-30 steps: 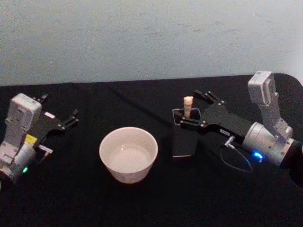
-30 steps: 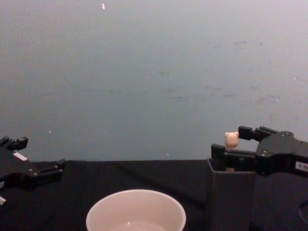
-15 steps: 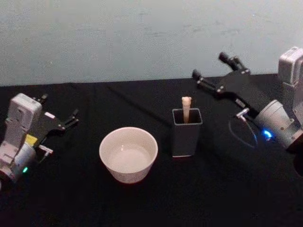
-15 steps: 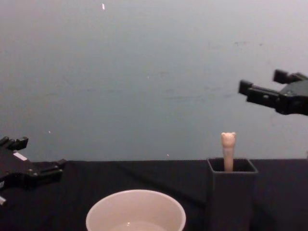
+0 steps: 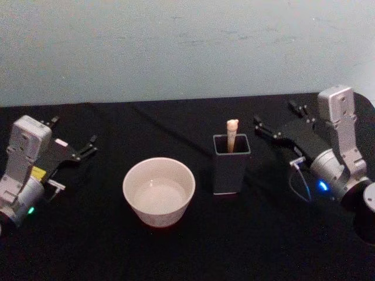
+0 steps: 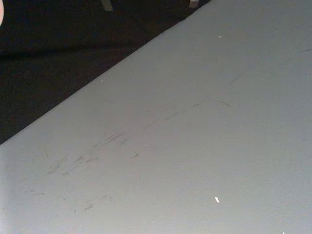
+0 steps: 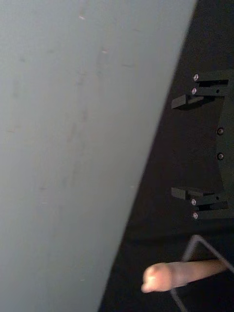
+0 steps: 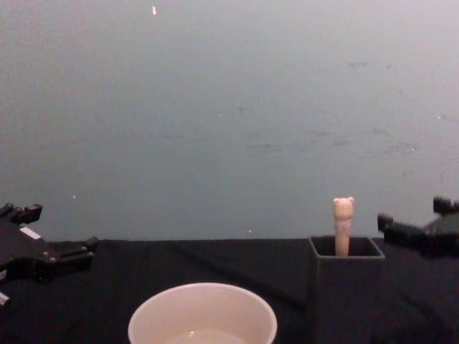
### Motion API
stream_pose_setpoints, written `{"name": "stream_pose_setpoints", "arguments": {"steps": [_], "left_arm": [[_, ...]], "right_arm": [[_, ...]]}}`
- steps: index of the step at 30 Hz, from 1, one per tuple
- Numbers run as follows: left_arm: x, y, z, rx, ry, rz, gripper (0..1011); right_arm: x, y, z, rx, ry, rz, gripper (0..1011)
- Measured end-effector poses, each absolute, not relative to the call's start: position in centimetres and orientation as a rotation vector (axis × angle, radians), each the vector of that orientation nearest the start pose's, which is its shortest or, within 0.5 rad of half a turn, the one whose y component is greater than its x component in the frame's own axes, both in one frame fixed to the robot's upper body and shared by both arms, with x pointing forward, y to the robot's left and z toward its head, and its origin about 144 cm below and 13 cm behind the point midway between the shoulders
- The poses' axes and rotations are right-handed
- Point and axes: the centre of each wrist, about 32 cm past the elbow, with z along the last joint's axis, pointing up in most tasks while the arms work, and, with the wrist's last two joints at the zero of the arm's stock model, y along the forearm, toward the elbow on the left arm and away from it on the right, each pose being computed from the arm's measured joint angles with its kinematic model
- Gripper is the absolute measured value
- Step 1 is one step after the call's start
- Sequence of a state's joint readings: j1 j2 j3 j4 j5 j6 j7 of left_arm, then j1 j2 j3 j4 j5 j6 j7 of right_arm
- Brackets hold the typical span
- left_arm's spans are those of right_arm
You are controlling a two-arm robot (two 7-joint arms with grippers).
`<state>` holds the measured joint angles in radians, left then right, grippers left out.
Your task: Pick up the stirring spoon with one hand, stir inside the cup, then place it back in its original position.
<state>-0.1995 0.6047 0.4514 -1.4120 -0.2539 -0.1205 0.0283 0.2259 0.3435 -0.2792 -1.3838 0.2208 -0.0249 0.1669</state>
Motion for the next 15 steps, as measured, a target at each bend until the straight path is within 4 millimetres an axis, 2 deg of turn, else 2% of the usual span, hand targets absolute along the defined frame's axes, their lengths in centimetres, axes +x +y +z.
{"name": "stream_pose_setpoints", "arguments": {"steps": [9,15], "left_arm": [[48.9,31.0,114.0,0.304,-0.285,1.248,1001],[48.9,31.0,114.0,0.304,-0.285,1.248,1001]], "right_arm": [[51.3,-26.2,113.8,-0.213,-0.072,-1.201,1002],[51.3,-26.2,113.8,-0.217,-0.073,-1.199,1002]]}}
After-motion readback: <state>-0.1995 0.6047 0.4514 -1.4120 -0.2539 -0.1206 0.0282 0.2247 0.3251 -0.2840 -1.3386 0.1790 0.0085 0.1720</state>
